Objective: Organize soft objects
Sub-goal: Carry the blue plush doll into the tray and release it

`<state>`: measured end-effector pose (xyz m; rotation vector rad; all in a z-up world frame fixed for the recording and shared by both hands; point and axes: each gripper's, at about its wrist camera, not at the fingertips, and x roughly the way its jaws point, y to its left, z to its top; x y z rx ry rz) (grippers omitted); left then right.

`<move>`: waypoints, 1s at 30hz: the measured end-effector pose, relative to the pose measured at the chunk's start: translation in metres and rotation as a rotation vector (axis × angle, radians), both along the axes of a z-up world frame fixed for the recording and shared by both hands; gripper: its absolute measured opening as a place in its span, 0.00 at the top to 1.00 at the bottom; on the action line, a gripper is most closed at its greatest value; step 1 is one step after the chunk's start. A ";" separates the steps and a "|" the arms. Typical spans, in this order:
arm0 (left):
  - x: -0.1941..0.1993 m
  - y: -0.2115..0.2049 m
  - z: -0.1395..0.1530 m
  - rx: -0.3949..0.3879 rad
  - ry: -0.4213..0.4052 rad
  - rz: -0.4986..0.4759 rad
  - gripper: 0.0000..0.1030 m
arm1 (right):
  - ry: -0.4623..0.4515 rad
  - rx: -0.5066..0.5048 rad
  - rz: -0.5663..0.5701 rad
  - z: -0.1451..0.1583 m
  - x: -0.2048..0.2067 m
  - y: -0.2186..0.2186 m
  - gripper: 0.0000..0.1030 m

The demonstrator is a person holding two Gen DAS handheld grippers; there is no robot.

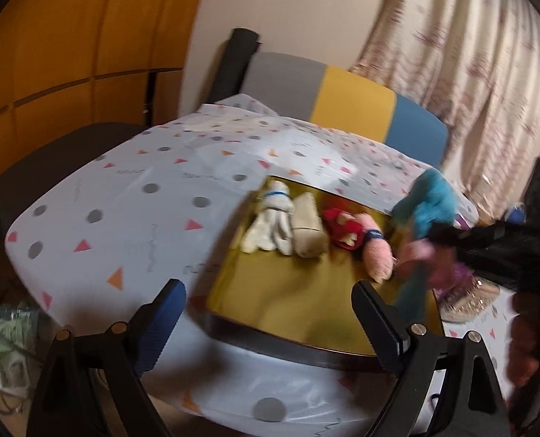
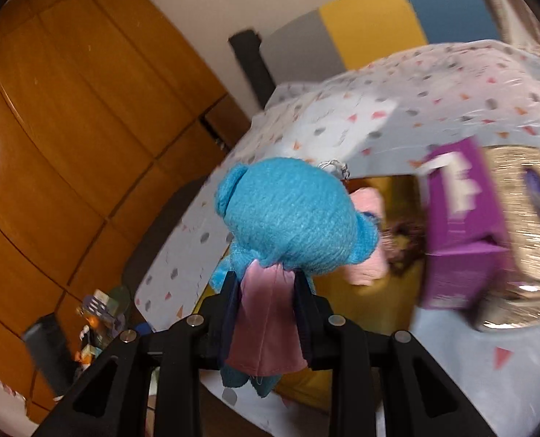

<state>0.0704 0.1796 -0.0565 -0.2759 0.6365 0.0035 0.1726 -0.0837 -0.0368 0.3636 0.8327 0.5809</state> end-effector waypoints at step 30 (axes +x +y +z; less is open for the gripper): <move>-0.003 0.009 -0.015 -0.038 0.060 0.046 0.08 | 0.052 -0.070 0.050 -0.044 0.024 0.069 0.57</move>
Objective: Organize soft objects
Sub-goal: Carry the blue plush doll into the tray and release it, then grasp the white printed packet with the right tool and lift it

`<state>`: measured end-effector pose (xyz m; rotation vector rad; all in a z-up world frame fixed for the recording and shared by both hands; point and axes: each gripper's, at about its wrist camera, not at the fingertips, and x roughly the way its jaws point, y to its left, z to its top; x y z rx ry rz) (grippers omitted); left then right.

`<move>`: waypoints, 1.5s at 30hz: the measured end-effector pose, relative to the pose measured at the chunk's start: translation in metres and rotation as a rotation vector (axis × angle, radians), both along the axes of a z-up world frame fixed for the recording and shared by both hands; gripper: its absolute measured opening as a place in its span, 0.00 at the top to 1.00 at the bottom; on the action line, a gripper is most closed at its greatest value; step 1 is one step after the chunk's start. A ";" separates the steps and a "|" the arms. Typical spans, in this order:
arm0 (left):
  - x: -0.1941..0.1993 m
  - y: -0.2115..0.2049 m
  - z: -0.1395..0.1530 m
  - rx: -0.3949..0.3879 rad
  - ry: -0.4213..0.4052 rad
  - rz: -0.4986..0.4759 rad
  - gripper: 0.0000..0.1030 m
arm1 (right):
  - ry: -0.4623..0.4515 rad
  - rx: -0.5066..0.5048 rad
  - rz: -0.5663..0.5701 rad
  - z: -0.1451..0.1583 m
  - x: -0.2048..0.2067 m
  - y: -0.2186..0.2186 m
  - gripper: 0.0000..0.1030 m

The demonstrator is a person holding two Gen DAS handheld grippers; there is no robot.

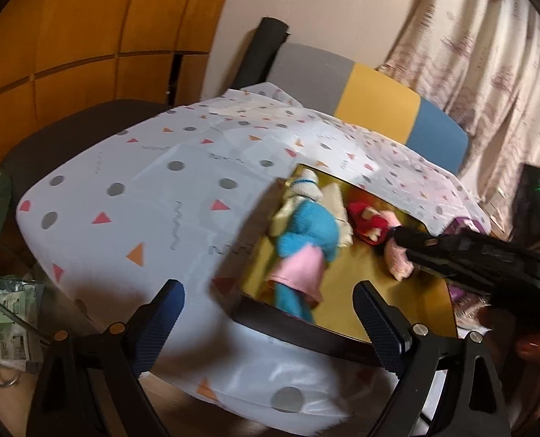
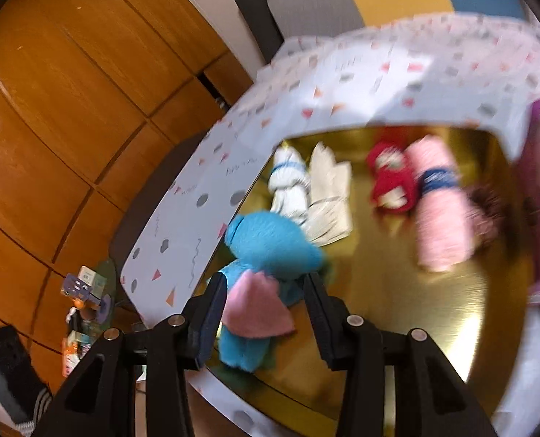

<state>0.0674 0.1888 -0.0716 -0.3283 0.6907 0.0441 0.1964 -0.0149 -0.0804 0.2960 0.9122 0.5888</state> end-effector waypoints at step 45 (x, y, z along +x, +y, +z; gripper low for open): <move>0.008 -0.226 0.007 0.032 0.080 -0.547 0.03 | -0.020 -0.397 -0.336 -0.019 0.040 -0.407 0.29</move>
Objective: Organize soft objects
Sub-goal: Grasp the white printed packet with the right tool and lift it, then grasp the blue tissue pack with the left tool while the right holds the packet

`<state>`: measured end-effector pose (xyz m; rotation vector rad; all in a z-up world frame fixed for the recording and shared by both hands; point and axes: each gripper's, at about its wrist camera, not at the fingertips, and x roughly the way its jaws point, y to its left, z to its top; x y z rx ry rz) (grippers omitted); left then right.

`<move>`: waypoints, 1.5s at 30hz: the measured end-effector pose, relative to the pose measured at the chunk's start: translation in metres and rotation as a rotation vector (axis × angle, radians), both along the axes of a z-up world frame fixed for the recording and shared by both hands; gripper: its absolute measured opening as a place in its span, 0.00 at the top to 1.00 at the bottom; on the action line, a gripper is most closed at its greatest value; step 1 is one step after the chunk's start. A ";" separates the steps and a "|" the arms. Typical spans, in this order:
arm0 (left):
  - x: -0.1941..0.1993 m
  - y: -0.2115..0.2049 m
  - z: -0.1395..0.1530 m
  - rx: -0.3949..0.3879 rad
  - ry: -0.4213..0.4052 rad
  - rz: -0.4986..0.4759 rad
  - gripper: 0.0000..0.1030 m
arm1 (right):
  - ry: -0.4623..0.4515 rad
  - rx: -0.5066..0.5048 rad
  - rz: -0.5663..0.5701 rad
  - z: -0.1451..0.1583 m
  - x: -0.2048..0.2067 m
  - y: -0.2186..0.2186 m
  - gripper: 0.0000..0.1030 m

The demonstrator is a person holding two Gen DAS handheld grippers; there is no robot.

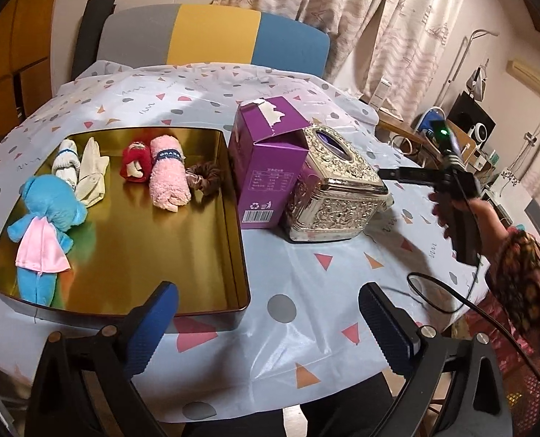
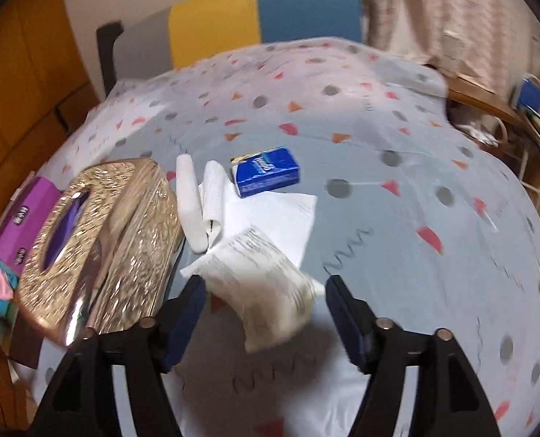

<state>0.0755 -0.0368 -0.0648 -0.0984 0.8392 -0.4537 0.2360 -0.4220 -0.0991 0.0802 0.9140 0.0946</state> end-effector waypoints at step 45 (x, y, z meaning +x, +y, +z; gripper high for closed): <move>0.013 -0.122 0.055 0.057 -0.078 -0.198 0.03 | -0.110 -0.043 -0.352 -0.063 -0.092 -0.057 0.42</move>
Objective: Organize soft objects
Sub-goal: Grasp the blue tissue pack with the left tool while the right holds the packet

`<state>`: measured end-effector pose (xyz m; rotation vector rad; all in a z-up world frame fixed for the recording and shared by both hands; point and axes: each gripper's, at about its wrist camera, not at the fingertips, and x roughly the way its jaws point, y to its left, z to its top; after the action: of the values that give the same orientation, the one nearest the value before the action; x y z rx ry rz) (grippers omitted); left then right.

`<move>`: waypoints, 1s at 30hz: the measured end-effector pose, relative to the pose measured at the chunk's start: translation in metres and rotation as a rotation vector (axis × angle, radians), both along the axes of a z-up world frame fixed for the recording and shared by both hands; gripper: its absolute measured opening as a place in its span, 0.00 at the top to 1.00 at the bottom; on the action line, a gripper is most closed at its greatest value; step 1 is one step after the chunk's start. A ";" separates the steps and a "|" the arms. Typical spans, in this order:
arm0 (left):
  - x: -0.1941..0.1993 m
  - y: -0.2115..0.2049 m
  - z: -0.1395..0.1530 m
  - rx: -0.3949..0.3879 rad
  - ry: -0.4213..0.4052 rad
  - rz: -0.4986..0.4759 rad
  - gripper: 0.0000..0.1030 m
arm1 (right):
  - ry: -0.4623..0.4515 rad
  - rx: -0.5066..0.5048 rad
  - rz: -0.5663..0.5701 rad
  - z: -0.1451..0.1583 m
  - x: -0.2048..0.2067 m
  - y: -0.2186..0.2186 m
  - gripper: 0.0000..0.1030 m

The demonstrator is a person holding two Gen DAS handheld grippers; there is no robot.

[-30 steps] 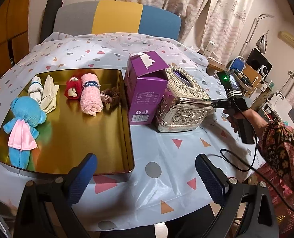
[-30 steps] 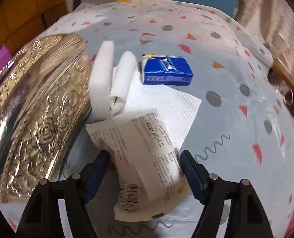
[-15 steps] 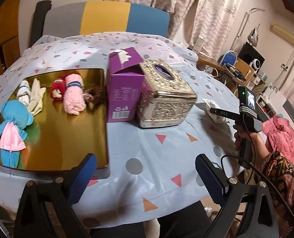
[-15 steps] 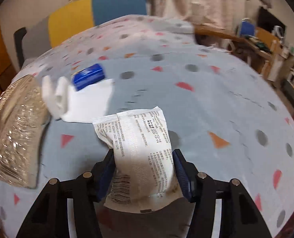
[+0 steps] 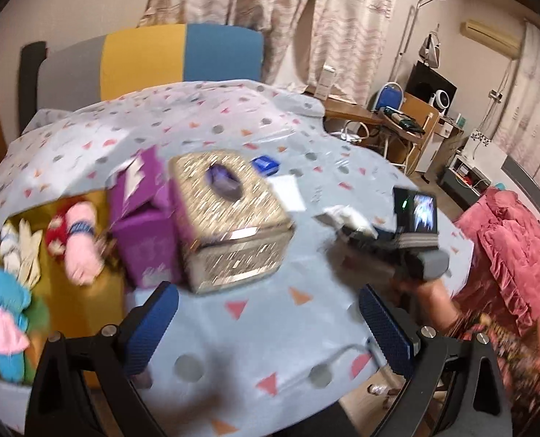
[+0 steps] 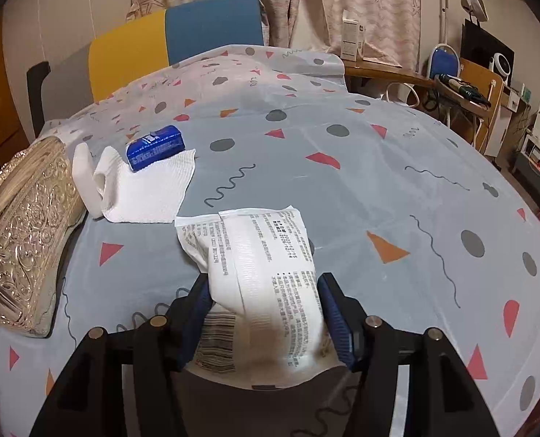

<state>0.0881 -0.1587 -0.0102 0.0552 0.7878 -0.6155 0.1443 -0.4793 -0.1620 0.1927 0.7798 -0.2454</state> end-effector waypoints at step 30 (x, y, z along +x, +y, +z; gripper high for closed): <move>0.328 -0.256 -0.093 0.614 0.321 -0.012 0.00 | -0.075 0.143 0.003 -0.007 -0.006 -0.016 0.38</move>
<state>0.4165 -0.4146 -0.1037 0.5335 1.2688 -0.3775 0.1380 -0.4955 -0.1692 0.3343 0.7238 -0.1789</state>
